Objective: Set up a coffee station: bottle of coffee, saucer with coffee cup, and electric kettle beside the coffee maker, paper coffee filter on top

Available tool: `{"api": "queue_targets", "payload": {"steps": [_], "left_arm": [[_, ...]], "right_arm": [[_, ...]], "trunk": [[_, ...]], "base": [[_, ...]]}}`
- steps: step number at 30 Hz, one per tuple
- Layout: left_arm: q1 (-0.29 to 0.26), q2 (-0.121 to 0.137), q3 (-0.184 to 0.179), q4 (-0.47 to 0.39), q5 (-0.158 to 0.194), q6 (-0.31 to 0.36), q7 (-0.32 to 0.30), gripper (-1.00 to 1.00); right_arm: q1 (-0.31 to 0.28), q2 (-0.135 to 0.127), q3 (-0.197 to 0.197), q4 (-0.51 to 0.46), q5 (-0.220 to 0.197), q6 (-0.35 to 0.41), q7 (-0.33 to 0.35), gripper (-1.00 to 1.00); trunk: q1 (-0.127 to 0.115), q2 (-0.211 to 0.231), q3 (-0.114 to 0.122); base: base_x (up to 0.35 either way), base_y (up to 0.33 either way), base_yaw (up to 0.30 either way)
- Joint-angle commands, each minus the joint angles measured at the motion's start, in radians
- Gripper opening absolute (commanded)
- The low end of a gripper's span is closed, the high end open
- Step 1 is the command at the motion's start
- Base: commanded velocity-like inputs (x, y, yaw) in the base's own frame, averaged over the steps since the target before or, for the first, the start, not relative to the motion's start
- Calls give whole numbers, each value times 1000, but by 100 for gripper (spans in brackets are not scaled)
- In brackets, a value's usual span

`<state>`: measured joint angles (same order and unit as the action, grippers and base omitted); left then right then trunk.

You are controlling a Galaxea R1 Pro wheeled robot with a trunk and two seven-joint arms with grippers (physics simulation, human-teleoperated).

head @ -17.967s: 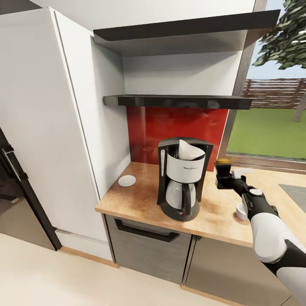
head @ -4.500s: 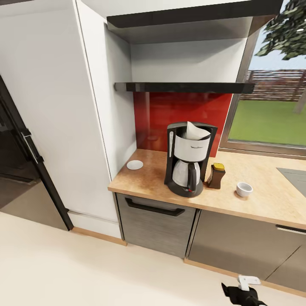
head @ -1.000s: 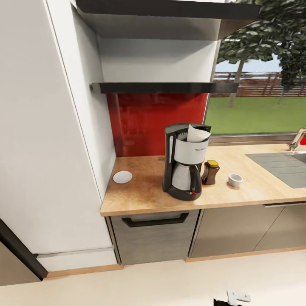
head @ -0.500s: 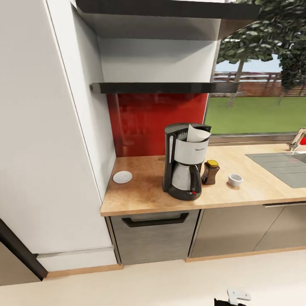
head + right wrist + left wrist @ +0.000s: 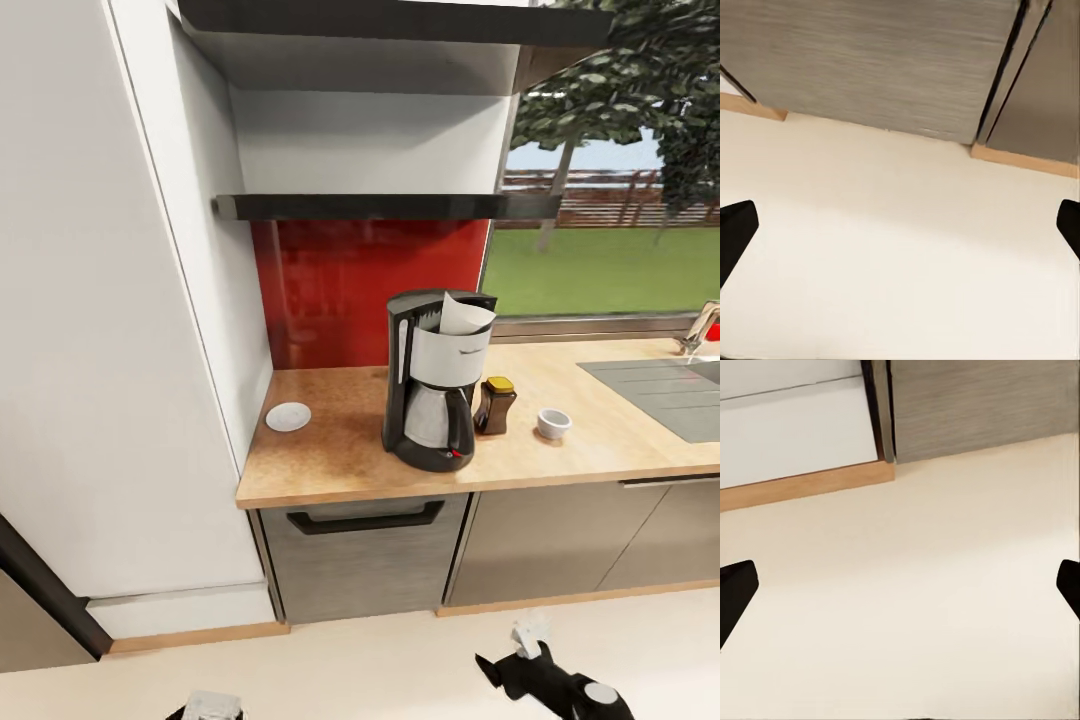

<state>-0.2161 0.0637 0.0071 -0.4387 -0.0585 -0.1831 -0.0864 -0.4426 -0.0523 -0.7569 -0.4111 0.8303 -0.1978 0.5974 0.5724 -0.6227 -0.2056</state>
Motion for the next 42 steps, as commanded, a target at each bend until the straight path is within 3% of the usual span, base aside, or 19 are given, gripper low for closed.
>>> {"api": "queue_targets", "payload": {"steps": [1, 6, 11, 13, 17, 19, 21, 23, 25, 26, 29, 32, 36, 39, 42], "left_arm": [[-6, 1, 6, -22, 7, 17, -31, 100], [-14, 6, 18, -155, 76, 157, -144, 100], [-15, 6, 21, -297, 100, 298, -213, 100], [-14, 5, 21, -352, 103, 350, -228, 100], [-11, -1, 23, -445, 107, 435, -240, 100], [-11, -3, 23, -465, 107, 451, -241, 100], [-12, -5, 24, -492, 109, 471, -242, 100], [-13, -7, 25, -520, 118, 490, -243, 100], [-14, -7, 25, -560, 147, 532, -243, 100], [-15, -6, 24, -571, 157, 546, -243, 100], [-15, -5, 22, -642, 216, 641, -240, 100], [-16, -5, 23, -683, 236, 679, -236, 100], [-18, -9, 32, -709, 257, 696, -233, 100], [-22, -18, 38, -715, 292, 699, -224, 100], [-29, -27, 39, -716, 319, 700, -198, 100]], "right_arm": [[-2, 2, -8, -55, 10, -5, 59, 100], [-2, 14, -5, -262, 8, 0, 279, 100], [-2, 36, 22, -416, 7, 45, 422, 100], [-2, 42, 69, -471, 6, 98, 460, 100], [-2, 53, 238, -608, -6, 268, 527, 100], [-2, 54, 282, -649, -23, 319, 537, 100], [-2, 56, 340, -706, -65, 397, 547, 100], [-3, 57, 395, -751, -120, 475, 551, 100], [-11, 58, 476, -793, -189, 581, 553, 100], [-15, 58, 498, -801, -203, 609, 553, 100], [-77, 58, 626, -829, -250, 784, 553, 100], [-141, 67, 691, -834, -262, 889, 554, 100], [-238, 120, 720, -826, -263, 990, 552, 100], [-316, 165, 728, -802, -259, 1066, 550, 100], [-383, 190, 755, -765, -257, 1124, 549, 100]], "trunk": [[0, -1, -2], [0, -1, -2], [0, -1, -2], [0, -1, -2], [0, -1, -2], [0, -1, -2], [0, -1, -2], [0, -1, -2], [0, -1, -2], [0, -1, -2], [0, -1, -2], [0, -1, -2], [0, -1, -2], [0, -1, -2], [0, -1, -2]], "base": [[0, 0, 0], [0, 0, 0], [0, 0, 0], [0, 0, 0], [0, 0, 0], [0, 0, 0], [0, 0, 0], [0, 0, 0], [0, 0, 0], [0, 0, 0], [0, 0, 0], [0, 0, 0], [0, 0, 0], [0, 0, 0], [0, 0, 0]]}}
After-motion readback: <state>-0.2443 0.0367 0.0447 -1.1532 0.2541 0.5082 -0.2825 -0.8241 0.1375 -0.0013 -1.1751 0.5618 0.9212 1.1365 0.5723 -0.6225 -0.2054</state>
